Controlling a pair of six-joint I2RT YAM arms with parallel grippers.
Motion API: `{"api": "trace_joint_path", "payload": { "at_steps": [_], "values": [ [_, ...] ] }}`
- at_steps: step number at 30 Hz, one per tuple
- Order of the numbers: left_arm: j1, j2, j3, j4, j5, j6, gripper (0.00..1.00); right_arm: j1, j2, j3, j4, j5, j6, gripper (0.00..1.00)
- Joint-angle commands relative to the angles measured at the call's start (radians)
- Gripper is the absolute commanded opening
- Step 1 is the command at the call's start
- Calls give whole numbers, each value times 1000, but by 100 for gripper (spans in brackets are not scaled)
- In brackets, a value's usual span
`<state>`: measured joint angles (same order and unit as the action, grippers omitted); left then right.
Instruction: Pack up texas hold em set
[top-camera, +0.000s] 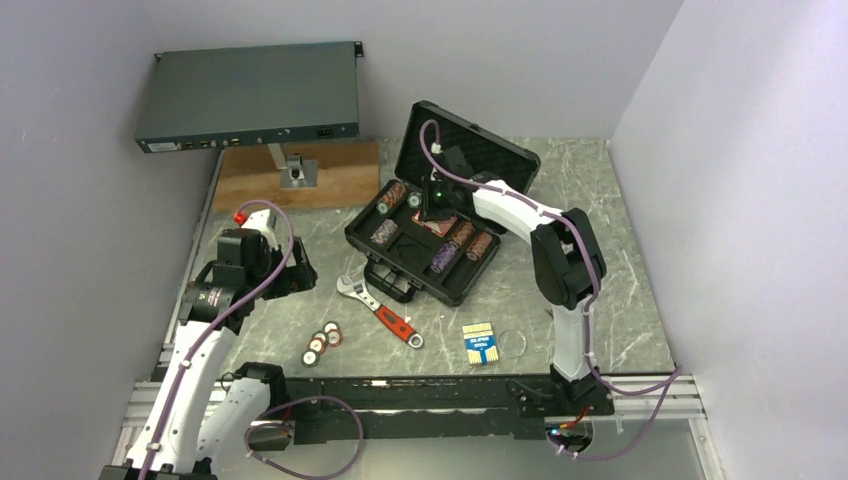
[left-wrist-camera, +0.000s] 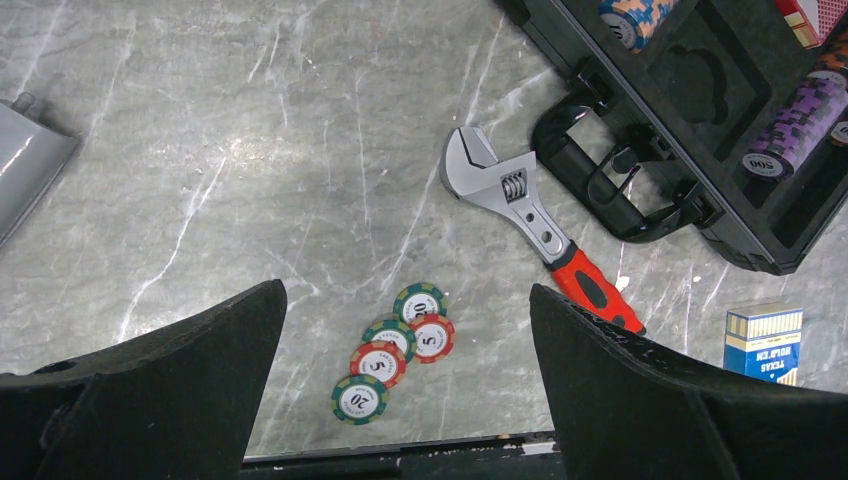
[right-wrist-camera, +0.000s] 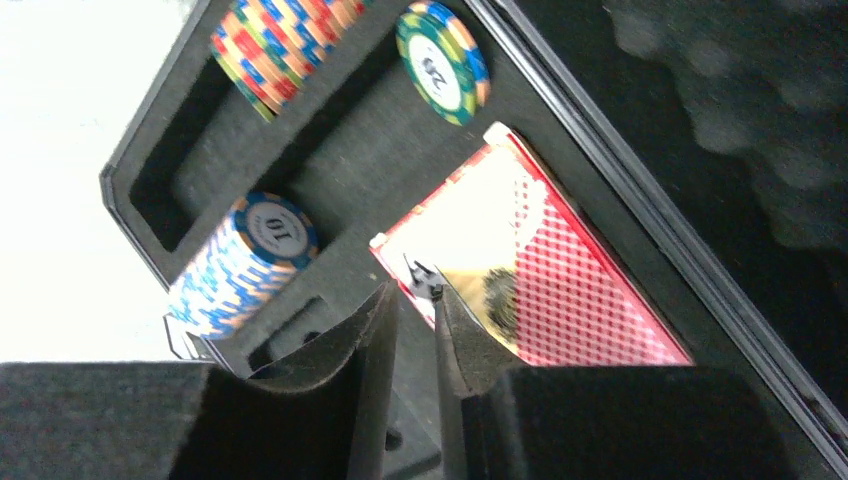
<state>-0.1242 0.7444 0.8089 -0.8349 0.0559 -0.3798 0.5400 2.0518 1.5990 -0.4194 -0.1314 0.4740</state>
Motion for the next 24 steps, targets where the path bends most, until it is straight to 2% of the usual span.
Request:
{"api": "trace_joint_path", "payload": {
  "at_steps": [1,14,24],
  "values": [
    [0,4,22,10,-6,1,99,-36,-48,-92,-60,31,-18,24],
    [0,2,22,10,-8,-1,99,-46,-118,-114,-96,99,-54,25],
    [0,-2,22,9,-14,-2,99,-49,-101,-172,-92,129,-83,27]
  ]
}}
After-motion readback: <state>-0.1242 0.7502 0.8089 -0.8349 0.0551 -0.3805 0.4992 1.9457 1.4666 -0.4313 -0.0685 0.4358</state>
